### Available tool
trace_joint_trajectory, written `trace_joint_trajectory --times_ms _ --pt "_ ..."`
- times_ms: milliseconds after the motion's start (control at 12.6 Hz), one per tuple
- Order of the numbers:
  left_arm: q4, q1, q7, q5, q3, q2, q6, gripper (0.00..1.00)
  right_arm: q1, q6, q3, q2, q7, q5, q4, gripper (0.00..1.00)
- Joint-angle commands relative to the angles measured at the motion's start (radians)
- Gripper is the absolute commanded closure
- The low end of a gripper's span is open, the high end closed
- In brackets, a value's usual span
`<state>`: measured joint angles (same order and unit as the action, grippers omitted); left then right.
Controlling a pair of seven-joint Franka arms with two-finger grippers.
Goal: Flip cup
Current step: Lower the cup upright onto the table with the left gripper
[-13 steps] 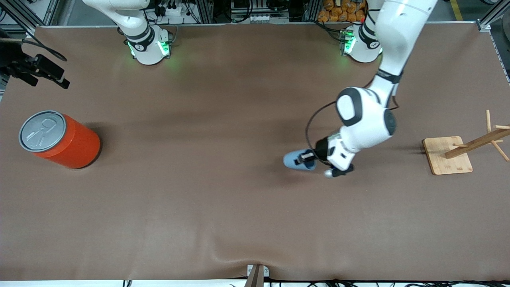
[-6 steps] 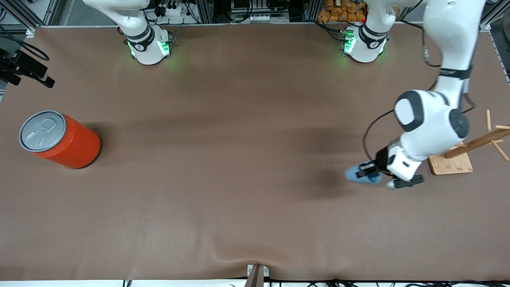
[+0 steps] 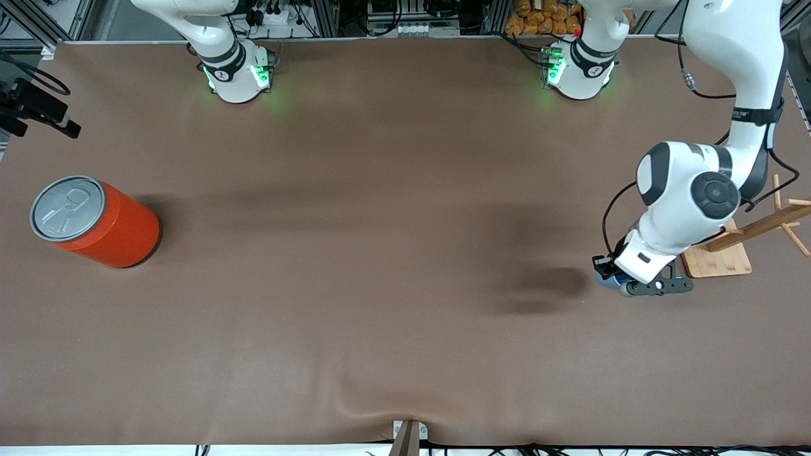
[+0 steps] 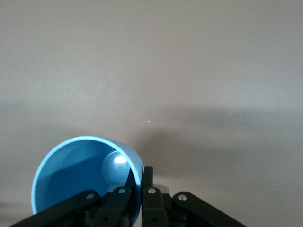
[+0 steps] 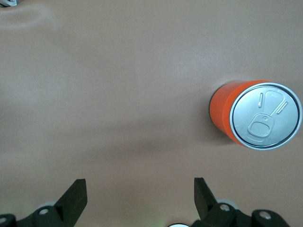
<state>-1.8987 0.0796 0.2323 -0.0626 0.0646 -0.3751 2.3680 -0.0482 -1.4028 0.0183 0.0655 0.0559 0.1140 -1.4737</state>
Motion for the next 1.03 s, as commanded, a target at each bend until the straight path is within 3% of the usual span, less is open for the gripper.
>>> trace_joint_trajectory --times_ms 0,795,955 --pt "-0.006 -0.003 0.058 -0.06 0.003 -0.024 -0.003 1.0 0.027 0.013 0.012 -0.01 -0.016 0.012 0.023 0.0" --pt "-0.051 0.005 0.085 -0.077 0.003 -0.054 0.051 0.98 0.041 0.019 0.009 -0.01 -0.018 -0.02 0.023 0.0" --pt "-0.048 0.005 0.102 -0.077 0.004 -0.048 0.044 0.01 0.03 0.021 -0.003 -0.01 -0.018 -0.022 0.023 0.0"
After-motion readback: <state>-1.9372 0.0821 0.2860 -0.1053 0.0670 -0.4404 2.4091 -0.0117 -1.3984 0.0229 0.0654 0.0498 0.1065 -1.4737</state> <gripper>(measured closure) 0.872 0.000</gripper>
